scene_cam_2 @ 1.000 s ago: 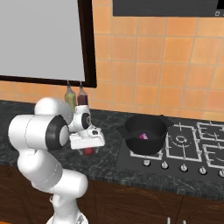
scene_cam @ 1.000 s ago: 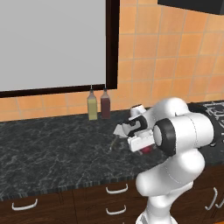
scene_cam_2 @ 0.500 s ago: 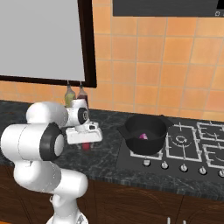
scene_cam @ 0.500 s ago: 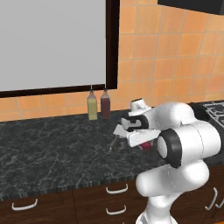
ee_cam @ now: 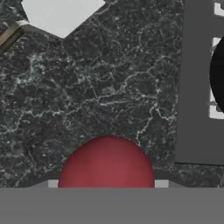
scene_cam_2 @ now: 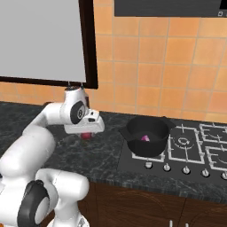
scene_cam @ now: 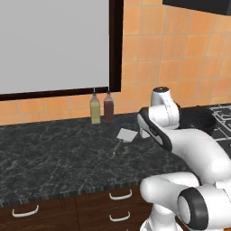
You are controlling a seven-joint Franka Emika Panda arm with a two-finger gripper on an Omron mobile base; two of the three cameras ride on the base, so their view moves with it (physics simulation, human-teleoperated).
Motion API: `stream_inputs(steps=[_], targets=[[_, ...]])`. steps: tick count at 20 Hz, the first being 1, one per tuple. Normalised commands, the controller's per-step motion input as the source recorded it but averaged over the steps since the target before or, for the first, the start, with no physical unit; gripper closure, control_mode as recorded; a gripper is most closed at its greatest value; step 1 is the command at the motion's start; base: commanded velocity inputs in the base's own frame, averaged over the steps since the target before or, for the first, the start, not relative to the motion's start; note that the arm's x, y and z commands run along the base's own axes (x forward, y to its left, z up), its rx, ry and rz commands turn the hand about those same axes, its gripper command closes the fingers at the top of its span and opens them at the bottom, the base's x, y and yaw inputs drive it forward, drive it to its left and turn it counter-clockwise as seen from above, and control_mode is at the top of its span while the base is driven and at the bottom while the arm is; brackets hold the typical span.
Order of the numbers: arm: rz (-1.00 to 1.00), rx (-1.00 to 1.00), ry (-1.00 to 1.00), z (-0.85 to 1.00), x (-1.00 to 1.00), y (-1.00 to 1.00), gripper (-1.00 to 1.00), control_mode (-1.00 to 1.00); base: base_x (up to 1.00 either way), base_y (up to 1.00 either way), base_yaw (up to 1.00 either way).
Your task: Put the onion and tomato in the pot. Retrieve the spatula and lightly stir the vegetables in the pot.
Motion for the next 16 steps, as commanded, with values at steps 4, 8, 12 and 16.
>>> stream_inputs(steps=[4, 8, 12, 16], targets=[[-0.16, 0.0, -0.09, 0.76, 0.52, -0.81, 1.0, -1.0, 0.0, 0.0, 0.0], [-0.17, 0.0, -0.06, 0.66, 0.64, -0.91, 1.0, -1.0, 0.0, 0.0, 0.0], [-0.16, 0.01, -0.01, 0.42, 0.69, -0.99, 1.0, -1.0, 0.0, 0.0, 0.0], [-0.09, 0.08, 0.0, -0.06, 0.58, -1.0, 1.0, -1.0, 0.0, 0.0, 0.0]])
